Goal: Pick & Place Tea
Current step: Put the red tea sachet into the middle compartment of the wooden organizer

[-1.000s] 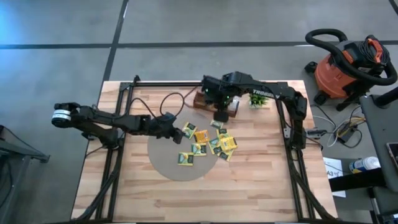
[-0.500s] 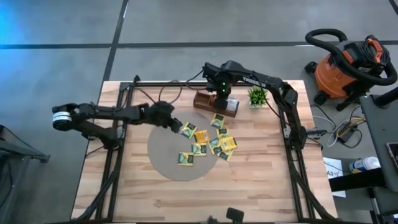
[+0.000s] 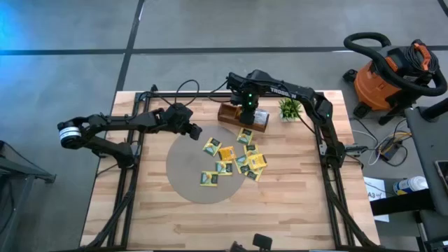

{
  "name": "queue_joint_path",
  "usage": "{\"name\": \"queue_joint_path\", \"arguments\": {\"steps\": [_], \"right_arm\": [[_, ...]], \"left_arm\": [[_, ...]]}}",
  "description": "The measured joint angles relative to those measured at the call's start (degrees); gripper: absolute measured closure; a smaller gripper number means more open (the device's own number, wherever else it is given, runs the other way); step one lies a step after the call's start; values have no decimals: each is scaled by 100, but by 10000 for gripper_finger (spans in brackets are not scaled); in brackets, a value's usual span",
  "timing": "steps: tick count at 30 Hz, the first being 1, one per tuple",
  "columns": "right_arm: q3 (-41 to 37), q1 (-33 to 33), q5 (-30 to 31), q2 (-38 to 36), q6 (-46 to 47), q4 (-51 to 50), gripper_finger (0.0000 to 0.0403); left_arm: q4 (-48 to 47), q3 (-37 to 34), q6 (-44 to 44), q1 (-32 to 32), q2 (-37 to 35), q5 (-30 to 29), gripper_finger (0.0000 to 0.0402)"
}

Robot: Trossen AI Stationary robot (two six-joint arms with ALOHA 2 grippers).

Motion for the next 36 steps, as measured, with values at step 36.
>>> {"name": "queue_joint_path", "arguments": {"steps": [36], "right_arm": [[302, 0, 177, 308, 189, 697, 345]], "left_arm": [[-90, -2, 1076, 270, 4, 0, 248]]}}
